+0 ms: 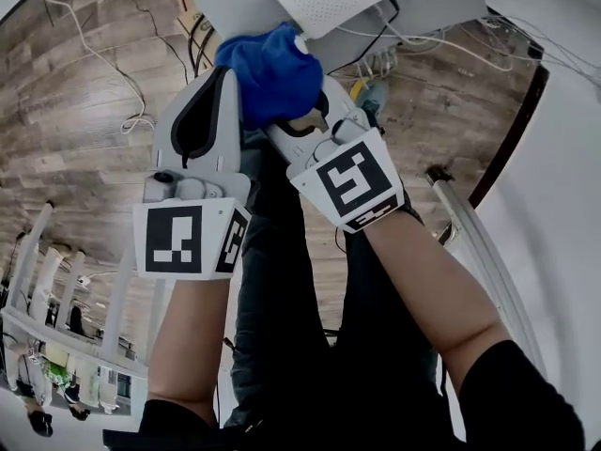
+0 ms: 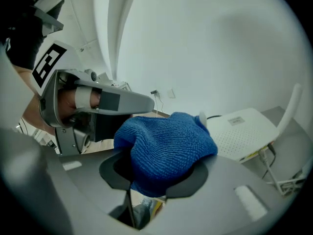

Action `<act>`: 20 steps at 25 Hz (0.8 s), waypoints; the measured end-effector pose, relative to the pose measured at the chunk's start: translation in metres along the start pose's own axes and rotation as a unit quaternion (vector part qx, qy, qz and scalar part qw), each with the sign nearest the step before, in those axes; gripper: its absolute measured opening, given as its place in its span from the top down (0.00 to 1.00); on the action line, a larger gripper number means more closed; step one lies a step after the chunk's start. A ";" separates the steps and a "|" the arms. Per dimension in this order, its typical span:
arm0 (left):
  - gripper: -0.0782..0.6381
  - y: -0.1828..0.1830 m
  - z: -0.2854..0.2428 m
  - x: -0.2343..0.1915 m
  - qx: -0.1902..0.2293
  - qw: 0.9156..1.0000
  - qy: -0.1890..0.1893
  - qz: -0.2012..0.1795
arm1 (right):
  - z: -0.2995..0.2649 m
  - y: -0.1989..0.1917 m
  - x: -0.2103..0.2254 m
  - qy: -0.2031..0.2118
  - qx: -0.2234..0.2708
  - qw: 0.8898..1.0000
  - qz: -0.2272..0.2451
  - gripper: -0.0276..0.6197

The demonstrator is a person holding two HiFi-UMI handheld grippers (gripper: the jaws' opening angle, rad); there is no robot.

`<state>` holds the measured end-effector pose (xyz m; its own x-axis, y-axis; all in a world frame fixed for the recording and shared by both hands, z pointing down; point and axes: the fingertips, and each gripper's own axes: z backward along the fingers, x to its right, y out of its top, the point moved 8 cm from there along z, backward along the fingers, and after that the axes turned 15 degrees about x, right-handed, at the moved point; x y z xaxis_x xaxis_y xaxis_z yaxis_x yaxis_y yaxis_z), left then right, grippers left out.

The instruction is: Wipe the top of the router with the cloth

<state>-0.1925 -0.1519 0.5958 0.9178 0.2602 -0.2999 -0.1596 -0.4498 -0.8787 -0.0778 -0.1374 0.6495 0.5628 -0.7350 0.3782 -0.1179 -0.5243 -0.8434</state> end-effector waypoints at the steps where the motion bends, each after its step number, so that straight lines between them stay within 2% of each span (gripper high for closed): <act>1: 0.89 0.010 -0.002 0.003 0.004 1.000 -0.003 -0.003 | 0.004 0.012 -0.002 0.002 0.002 1.000 0.005 0.71; 6: 0.89 0.080 -0.005 0.035 0.040 0.999 -0.027 -0.020 | 0.029 0.090 -0.011 0.015 0.026 0.999 0.039 0.71; 12: 0.89 0.180 0.006 0.081 0.094 0.993 -0.057 -0.043 | 0.079 0.191 -0.012 -0.016 0.065 0.994 0.084 0.71; 17: 0.89 0.292 0.051 0.142 0.141 0.985 -0.076 -0.062 | 0.163 0.297 -0.042 -0.062 0.118 0.987 0.087 0.71; 20: 0.89 0.369 0.070 0.174 0.192 0.973 -0.082 -0.095 | 0.213 0.370 -0.048 -0.082 0.180 0.976 0.087 0.71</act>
<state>-0.1173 -0.2129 0.1935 0.8782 0.4553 -0.1467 -0.1462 -0.0367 -0.9886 0.0258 -0.2045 0.2382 0.6868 -0.7053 0.1758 0.0547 -0.1910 -0.9801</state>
